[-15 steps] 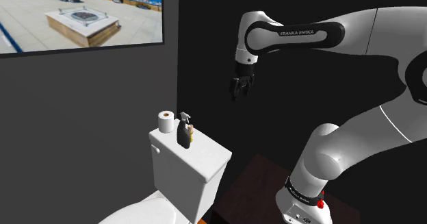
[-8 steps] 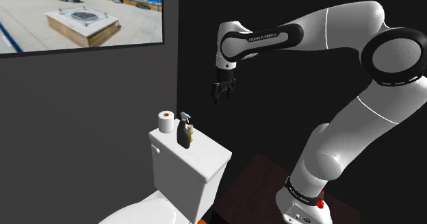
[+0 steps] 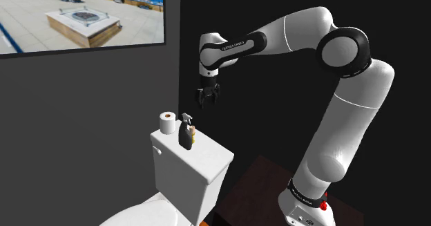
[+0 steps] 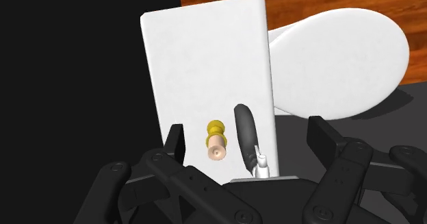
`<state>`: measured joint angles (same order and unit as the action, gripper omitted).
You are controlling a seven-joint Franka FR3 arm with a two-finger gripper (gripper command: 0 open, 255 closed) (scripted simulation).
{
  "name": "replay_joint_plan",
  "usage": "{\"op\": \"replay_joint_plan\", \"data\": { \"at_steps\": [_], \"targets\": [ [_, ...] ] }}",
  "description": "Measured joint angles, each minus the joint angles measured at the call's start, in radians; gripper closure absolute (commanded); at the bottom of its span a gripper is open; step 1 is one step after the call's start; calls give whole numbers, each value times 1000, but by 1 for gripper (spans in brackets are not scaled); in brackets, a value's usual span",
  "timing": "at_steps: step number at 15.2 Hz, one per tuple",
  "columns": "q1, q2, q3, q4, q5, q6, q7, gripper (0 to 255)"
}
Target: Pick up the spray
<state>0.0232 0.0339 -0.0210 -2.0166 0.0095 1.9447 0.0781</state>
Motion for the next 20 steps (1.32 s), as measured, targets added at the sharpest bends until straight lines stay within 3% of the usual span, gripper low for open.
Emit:
{"op": "replay_joint_plan", "data": {
  "at_steps": [12,20],
  "targets": [
    [16,483,16,466,18,-17,35,0],
    [19,559,17,479,19,44,38,0]
  ]
}}
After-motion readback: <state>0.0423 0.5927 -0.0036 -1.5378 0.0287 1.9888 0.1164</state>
